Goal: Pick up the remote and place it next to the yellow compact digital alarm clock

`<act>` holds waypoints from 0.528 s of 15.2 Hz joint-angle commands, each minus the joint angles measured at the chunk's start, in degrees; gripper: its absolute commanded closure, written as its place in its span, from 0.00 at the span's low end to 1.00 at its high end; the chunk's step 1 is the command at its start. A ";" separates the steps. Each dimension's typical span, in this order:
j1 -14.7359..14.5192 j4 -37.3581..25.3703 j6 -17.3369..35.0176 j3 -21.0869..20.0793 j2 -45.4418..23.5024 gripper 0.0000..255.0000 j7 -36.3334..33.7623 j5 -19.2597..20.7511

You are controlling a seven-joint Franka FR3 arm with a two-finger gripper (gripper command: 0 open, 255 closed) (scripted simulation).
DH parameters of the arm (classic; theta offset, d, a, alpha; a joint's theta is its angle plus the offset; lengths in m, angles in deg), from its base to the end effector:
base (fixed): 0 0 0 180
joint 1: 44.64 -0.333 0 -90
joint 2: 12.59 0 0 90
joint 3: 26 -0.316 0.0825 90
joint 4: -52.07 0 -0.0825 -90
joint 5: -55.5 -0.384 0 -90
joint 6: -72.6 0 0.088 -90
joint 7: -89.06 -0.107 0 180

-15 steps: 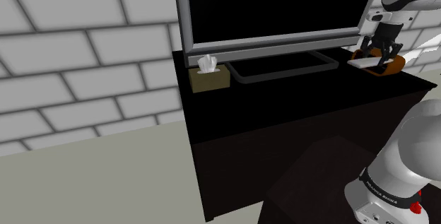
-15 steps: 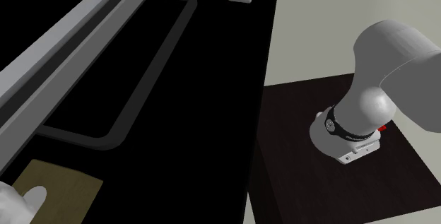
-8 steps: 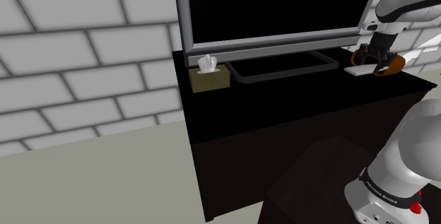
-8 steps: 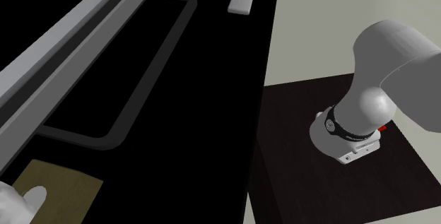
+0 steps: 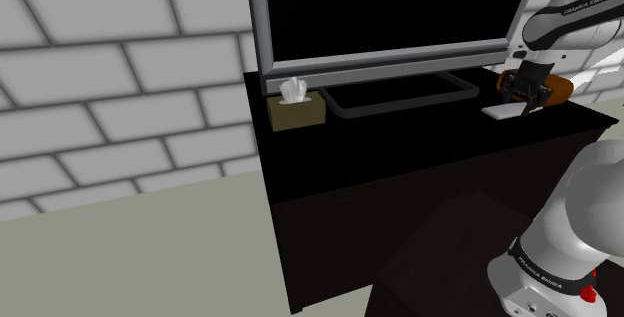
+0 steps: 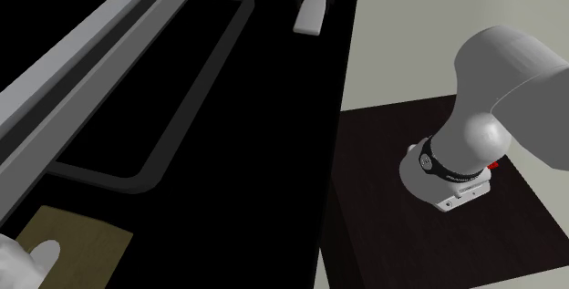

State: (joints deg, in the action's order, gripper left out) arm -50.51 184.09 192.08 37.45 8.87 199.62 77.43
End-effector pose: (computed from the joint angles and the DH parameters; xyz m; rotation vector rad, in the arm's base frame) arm 0.2323 -0.4234 0.4061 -2.6237 -1.7069 -0.0032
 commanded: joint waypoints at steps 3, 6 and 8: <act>-1.25 1.84 3.53 2.46 -1.77 1.00 0.79 -0.57; -1.25 1.84 3.53 2.46 -1.77 1.00 0.79 -0.57; -1.25 1.84 3.53 2.46 -1.77 1.00 0.79 -0.57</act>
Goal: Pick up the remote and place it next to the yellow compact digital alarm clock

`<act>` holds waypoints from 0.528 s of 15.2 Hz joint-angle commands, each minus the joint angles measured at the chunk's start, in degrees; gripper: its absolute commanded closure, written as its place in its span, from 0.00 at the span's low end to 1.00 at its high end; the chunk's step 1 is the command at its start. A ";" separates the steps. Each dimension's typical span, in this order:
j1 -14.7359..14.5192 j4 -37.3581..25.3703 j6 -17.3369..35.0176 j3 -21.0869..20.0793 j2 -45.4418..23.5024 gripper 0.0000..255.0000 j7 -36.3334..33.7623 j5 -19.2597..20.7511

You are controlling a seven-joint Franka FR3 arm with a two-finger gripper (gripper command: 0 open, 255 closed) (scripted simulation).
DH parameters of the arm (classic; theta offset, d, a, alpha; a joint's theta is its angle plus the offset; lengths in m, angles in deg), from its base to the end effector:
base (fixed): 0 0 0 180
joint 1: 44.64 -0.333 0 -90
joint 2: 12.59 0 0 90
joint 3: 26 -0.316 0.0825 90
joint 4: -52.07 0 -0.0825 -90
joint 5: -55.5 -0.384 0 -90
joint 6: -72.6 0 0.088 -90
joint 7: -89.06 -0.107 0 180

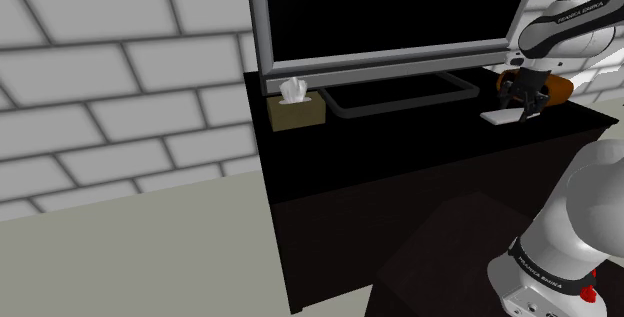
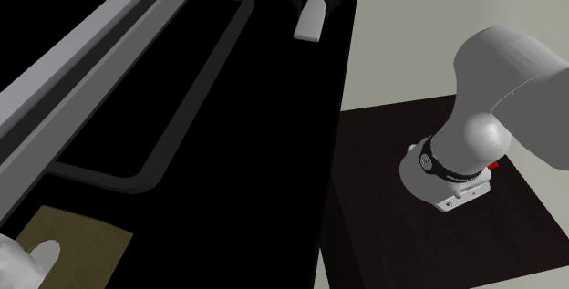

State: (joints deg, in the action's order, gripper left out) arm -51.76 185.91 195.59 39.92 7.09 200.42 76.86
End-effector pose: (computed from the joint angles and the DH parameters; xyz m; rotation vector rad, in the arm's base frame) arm 0.2309 -0.4236 0.3855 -2.6242 -1.7072 -0.0034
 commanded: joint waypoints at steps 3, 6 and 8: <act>0.00 0.01 0.03 0.00 0.01 0.00 -0.01 0.01; 0.01 0.01 0.02 -0.01 0.01 0.00 -0.01 0.01; 0.01 0.01 0.02 -0.01 0.01 0.00 -0.01 0.01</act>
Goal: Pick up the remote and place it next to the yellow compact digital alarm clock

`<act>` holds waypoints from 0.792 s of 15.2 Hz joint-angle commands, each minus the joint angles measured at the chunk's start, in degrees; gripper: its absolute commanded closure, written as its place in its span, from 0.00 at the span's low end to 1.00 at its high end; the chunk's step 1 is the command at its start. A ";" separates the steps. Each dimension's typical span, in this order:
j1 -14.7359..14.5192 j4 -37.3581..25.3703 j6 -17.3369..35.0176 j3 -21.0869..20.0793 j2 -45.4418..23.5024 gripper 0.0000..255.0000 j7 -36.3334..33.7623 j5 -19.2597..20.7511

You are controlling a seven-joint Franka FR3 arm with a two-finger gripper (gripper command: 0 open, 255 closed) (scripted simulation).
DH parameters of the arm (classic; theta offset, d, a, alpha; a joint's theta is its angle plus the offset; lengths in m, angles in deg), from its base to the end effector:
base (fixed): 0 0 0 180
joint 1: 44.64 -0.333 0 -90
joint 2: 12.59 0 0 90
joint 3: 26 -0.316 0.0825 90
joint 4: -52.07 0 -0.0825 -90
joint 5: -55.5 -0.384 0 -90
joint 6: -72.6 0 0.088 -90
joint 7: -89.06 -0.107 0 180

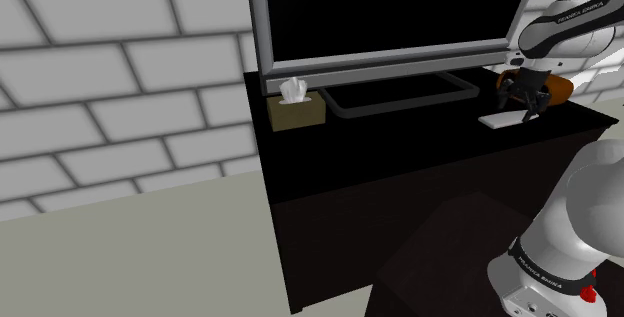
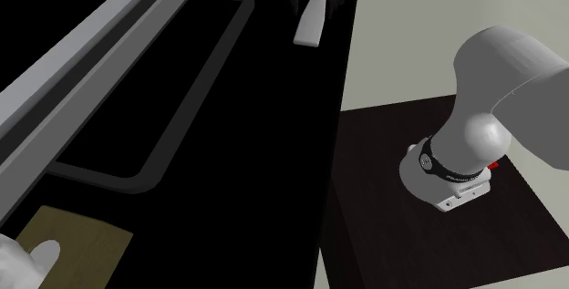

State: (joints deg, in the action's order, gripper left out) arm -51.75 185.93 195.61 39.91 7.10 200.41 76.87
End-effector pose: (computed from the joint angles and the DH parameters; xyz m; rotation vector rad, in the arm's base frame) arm 0.2308 -0.4235 0.3854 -2.6243 -1.7073 -0.0034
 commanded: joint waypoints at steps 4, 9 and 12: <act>2.74 -4.52 -8.27 -5.39 4.01 0.00 -1.37 1.11; 2.75 -4.52 -8.27 -5.40 4.00 0.00 -1.37 1.10; 2.75 -4.52 -8.27 -5.40 4.00 0.00 -1.37 1.10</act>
